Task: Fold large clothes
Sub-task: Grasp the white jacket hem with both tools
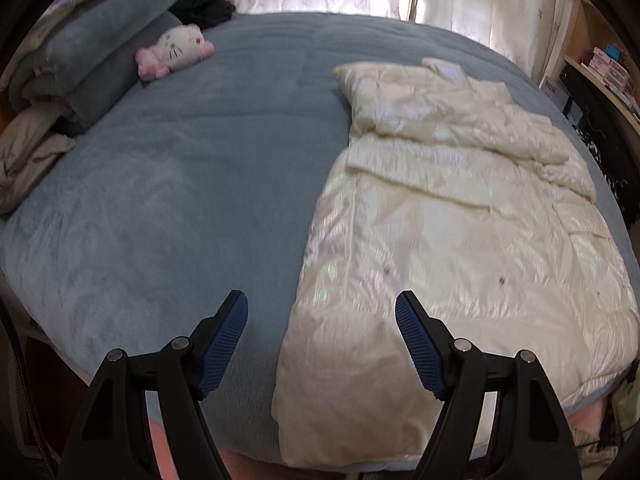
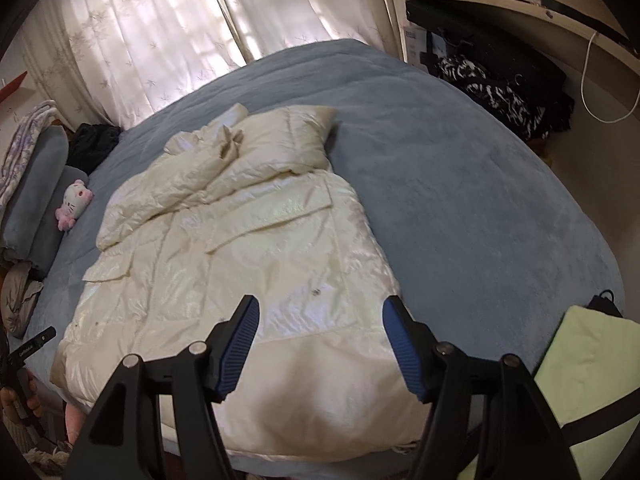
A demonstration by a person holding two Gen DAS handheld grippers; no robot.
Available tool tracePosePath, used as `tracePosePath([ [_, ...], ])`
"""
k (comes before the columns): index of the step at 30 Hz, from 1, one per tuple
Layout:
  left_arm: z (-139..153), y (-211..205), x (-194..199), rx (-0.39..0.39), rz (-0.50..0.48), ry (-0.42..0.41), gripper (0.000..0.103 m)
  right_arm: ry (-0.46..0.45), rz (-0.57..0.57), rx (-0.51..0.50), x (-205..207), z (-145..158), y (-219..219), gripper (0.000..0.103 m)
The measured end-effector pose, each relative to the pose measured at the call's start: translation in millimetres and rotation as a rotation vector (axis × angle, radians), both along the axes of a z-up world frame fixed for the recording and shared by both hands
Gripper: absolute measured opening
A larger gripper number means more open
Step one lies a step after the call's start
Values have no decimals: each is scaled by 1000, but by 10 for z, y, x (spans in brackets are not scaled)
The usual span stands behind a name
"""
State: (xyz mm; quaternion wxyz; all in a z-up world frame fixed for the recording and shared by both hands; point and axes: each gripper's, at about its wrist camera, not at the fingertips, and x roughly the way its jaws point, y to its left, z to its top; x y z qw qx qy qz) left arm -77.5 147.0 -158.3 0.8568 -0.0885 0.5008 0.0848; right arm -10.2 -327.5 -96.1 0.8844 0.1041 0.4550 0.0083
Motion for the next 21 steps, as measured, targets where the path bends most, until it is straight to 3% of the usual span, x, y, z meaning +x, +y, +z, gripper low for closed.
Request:
tracePosePath([
  [8,-365,263,-61,-177,-10,74,75,107,-44,23,-12,-263,-287,65],
  [14,-592,402,-62,-337,-38,85,77,202,-76,180,-4,-525,-501,64],
  [21,-721,441,-95,-415,-74,57,85,238,-70,302,-19,-716,-561,65],
])
